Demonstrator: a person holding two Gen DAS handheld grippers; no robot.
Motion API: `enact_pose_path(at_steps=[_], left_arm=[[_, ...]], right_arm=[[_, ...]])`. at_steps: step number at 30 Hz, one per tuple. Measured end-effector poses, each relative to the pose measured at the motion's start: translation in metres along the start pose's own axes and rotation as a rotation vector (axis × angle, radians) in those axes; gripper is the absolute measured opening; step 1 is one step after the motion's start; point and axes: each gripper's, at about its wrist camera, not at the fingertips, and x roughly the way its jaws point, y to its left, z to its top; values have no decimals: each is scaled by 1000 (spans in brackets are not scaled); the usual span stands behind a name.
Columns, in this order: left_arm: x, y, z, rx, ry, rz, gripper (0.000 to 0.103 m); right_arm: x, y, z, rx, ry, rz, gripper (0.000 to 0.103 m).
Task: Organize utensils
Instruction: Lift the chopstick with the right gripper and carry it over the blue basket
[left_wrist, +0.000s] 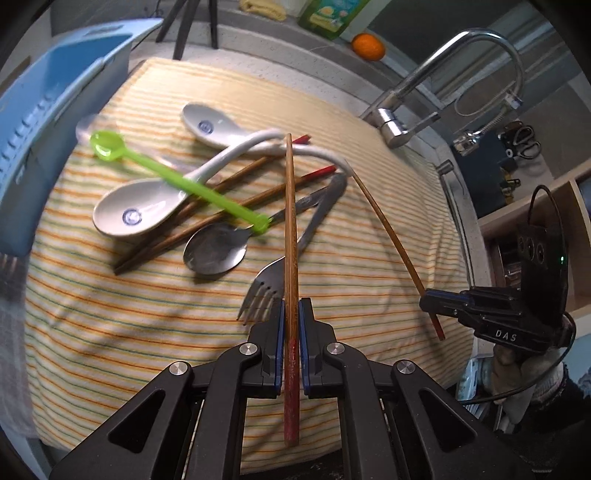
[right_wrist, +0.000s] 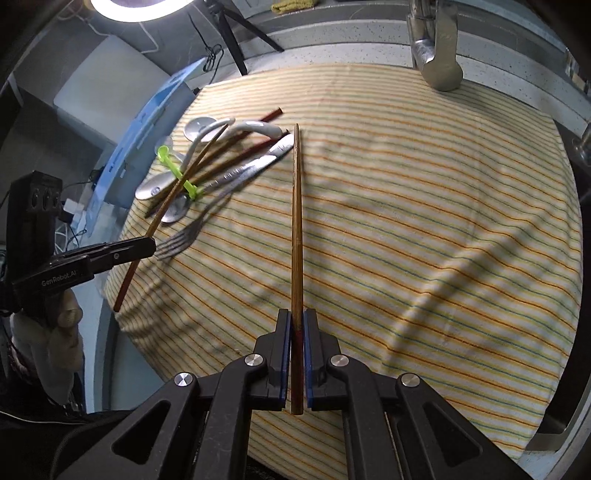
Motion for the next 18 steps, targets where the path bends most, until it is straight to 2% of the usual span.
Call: enact_pose_path(at_steps=[5, 10, 18], left_arm=[[-12, 3, 3, -7, -29, -8, 6], [-31, 9, 10, -10, -68, -16, 6], [-80, 58, 28, -24, -149, 46, 6]], right_arm=[[-25, 2, 0, 32, -62, 6, 6], [-44, 18, 18, 37, -133, 37, 6], [-36, 104, 69, -50, -217, 144, 6]])
